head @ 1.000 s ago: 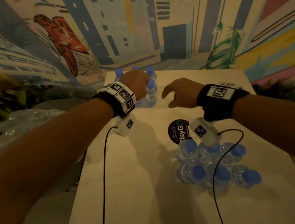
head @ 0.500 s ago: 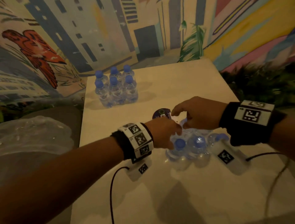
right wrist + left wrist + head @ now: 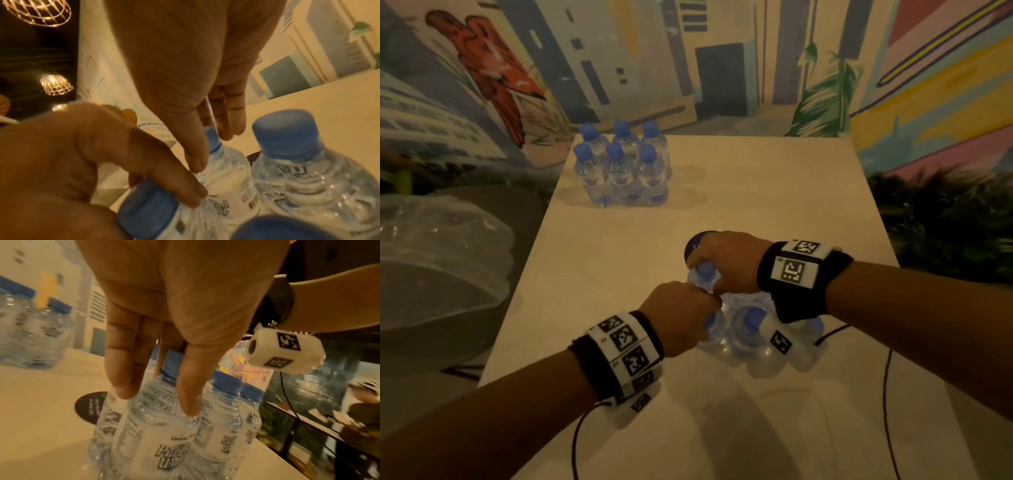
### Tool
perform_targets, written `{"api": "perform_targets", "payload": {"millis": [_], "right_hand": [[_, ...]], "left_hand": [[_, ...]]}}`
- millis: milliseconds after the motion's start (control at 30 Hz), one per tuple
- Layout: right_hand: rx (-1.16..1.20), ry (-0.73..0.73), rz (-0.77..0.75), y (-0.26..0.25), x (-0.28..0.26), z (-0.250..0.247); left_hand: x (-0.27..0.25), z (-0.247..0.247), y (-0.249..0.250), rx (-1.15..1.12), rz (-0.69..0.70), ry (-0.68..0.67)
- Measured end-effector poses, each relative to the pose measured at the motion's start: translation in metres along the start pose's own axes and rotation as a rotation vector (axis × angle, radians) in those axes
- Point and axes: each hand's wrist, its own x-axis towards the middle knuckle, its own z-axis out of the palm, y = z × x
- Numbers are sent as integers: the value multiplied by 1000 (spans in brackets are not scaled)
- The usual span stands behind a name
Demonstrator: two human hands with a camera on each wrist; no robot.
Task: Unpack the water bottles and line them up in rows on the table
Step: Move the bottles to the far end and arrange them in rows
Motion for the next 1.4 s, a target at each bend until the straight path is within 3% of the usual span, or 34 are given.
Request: {"api": "perform_targets", "payload": {"millis": [200, 400, 567, 733, 1067, 1400], "right_hand": [[-131, 0, -70, 0, 16, 7], [-63, 39, 63, 16, 29, -3], [122, 42, 232, 46, 36, -21], [229, 42, 330, 71, 44, -36], [152, 169, 424, 118, 92, -79], [148, 326, 491, 153, 144, -101]], "left_hand": [[-8, 3, -16, -177, -154, 63], [-4, -8, -58, -477, -330, 142], [15, -12, -90, -618, -354, 127], [44, -32, -115, -553, -340, 127], [151, -104, -146, -288, -234, 268], [221, -144, -177, -165, -287, 326]]}}
